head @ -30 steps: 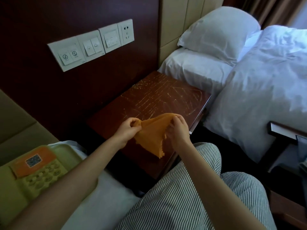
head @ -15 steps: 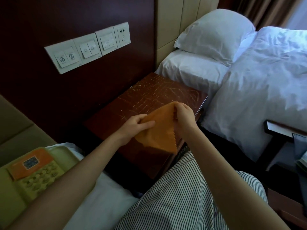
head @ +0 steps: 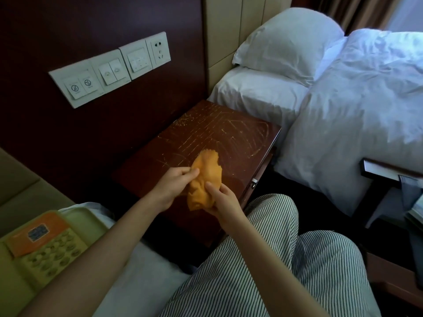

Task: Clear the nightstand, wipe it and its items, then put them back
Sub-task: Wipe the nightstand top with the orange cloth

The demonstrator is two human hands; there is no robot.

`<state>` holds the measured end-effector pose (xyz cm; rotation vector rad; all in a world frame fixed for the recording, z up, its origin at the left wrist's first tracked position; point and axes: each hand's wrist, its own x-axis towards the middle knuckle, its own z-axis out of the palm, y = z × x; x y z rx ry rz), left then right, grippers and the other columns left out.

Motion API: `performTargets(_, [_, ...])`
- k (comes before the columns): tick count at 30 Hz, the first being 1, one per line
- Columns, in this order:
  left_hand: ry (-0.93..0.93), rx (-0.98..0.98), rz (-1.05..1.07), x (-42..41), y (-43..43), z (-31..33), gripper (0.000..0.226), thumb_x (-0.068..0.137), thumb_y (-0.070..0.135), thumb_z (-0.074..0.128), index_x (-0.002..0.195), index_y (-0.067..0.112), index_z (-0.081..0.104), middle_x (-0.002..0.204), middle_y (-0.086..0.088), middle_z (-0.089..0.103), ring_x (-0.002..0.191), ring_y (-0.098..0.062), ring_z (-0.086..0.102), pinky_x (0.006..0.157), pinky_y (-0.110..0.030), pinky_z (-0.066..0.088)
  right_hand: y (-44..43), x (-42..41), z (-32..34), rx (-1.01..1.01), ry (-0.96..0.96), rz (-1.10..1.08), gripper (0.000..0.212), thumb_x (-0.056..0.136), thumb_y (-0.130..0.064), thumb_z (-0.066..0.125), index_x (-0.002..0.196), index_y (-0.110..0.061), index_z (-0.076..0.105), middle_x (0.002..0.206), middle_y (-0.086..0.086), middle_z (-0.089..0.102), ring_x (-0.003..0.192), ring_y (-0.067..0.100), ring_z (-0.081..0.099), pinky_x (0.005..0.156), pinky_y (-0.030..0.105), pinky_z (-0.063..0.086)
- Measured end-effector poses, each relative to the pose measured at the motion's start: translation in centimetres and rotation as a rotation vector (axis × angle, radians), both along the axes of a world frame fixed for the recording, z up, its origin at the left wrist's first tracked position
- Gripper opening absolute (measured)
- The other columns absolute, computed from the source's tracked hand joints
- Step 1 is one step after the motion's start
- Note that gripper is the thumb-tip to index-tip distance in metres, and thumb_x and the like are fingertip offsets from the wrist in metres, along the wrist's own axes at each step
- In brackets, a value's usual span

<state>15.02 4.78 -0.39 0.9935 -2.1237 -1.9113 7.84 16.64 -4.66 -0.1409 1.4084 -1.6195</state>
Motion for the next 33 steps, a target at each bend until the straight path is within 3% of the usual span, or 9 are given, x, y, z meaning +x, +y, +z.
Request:
performTargets(3, [-0.161,-0.255,0.079,0.5,-0.7,-1.5,0.03,0.095,0.027,0.049,0.092,0.001,0.065,0.085,-0.013,0.065,0.083,-0.026,0.062,0.072,-0.034,0.049,0.4,-0.1,-0.8,0.018,0.108,-0.099,0.013,0.093,-0.028,0.057,0.101,-0.017,0.06,0.101,0.006,0.065,0.093,0.022,0.064,0.084,0.037,0.054])
performTargets(7, [-0.158,-0.343,0.108,0.7,0.4,-3.3,0.028,0.091,0.025,0.057,0.117,0.017,0.052,0.11,0.0,0.055,0.099,-0.015,0.056,0.075,-0.025,0.048,1.1,-0.3,-1.2,-0.112,-0.055,-0.017,0.024,0.097,-0.028,0.048,0.107,-0.01,0.06,0.099,0.007,0.065,0.091,0.018,0.062,0.079,0.031,0.053])
performTargets(9, [-0.01,-0.233,0.088,0.6,1.5,-4.0,0.028,0.093,0.026,0.053,0.121,0.026,0.051,0.12,0.003,0.055,0.106,-0.01,0.054,0.081,-0.022,0.046,1.2,-0.4,-1.1,-0.151,-0.189,0.011,0.032,0.099,-0.029,0.042,0.12,-0.009,0.056,0.116,0.012,0.064,0.106,0.024,0.061,0.088,0.038,0.052])
performTargets(13, [0.138,0.368,-0.019,0.5,2.9,-4.1,0.049,0.087,0.046,0.048,0.131,0.024,0.047,0.125,-0.005,0.058,0.11,-0.019,0.059,0.088,-0.03,0.05,1.0,-0.7,-0.5,-0.18,-0.315,0.037,0.036,0.1,-0.031,0.04,0.128,-0.011,0.049,0.126,0.016,0.057,0.114,0.027,0.057,0.091,0.041,0.051])
performTargets(16, [0.157,0.38,-0.027,0.2,2.6,-4.4,0.058,0.076,0.04,0.061,0.131,0.031,0.044,0.126,-0.003,0.054,0.112,-0.019,0.056,0.085,-0.031,0.051,0.4,-0.8,-0.3,-0.004,-0.081,0.082,0.024,0.1,-0.032,0.043,0.114,-0.017,0.056,0.115,0.011,0.061,0.106,0.024,0.059,0.089,0.039,0.052])
performTargets(21, [0.178,0.191,0.332,-0.1,2.0,-5.9,0.023,0.089,0.016,0.06,0.111,0.019,0.055,0.114,-0.009,0.06,0.104,-0.025,0.06,0.082,-0.035,0.054,-1.5,-0.2,-1.1,0.106,0.038,-0.079,0.014,0.098,-0.024,0.046,0.105,-0.023,0.058,0.11,0.007,0.061,0.102,0.022,0.059,0.088,0.038,0.053])
performTargets(26, [-0.153,-0.558,0.417,0.6,-3.5,-6.9,0.044,0.086,0.006,0.058,0.121,0.017,0.033,0.116,-0.004,0.043,0.093,-0.019,0.051,0.075,-0.031,0.045,-2.4,0.5,-2.3,0.19,0.43,-0.007,0.029,0.095,-0.011,0.043,0.122,-0.015,0.054,0.09,-0.005,0.057,0.069,0.008,0.052,0.062,0.021,0.044])
performTargets(30, [-0.314,-0.867,0.358,-0.1,-8.2,-9.0,0.032,0.087,0.014,0.062,0.115,0.009,0.05,0.125,-0.009,0.04,0.103,-0.026,0.054,0.083,-0.033,0.05,-2.5,0.0,-4.1,0.381,0.974,0.026,0.05,0.093,-0.01,0.045,0.141,-0.018,0.036,0.141,0.002,0.038,0.127,0.018,0.037,0.105,0.031,0.031])
performTargets(33, [-0.301,-0.85,0.383,-0.8,-9.0,-10.5,0.029,0.087,0.016,0.059,0.115,0.008,0.059,0.123,-0.008,0.052,0.117,-0.025,0.046,0.096,-0.033,0.04,-2.4,-1.2,-5.5,0.494,1.3,0.198,0.055,0.089,-0.008,0.047,0.143,-0.015,0.036,0.144,0.012,0.036,0.134,0.028,0.029,0.111,0.04,0.021])
